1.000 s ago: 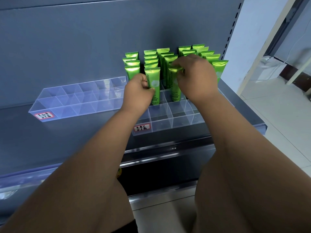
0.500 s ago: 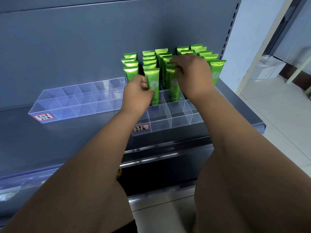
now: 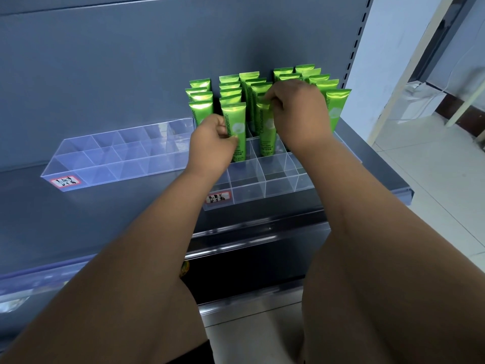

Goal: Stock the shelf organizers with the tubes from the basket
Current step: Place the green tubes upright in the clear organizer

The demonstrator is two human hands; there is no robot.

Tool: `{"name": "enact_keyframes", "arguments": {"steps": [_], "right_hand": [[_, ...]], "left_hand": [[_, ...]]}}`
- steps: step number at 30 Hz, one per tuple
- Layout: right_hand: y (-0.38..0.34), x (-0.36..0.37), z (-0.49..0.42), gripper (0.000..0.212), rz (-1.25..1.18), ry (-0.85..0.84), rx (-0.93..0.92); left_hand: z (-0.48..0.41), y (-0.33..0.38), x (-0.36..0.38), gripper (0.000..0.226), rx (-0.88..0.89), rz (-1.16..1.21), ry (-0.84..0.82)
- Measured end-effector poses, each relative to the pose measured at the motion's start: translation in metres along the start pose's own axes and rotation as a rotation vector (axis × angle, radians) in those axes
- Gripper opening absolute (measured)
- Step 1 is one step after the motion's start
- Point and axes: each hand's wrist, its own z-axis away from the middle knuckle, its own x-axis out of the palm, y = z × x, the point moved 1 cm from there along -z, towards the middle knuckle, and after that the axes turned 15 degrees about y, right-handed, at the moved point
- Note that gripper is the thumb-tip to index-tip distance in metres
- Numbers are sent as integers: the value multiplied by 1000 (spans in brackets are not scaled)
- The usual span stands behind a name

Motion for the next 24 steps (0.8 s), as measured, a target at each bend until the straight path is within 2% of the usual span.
{"name": "enact_keyframes", "arguments": {"steps": [17,22,24], "right_hand": [[-12,-5,4,32,136,36,-96],[-16,-7,5,29,154,37,-120],[-20,-9,7,27,153,54,-130]], "left_hand": [[4,11,-8,18,-31,-17,11],[7,18,-15,31,-58,-62,11],[10,26,-19,24,-78,-116,18]]}}
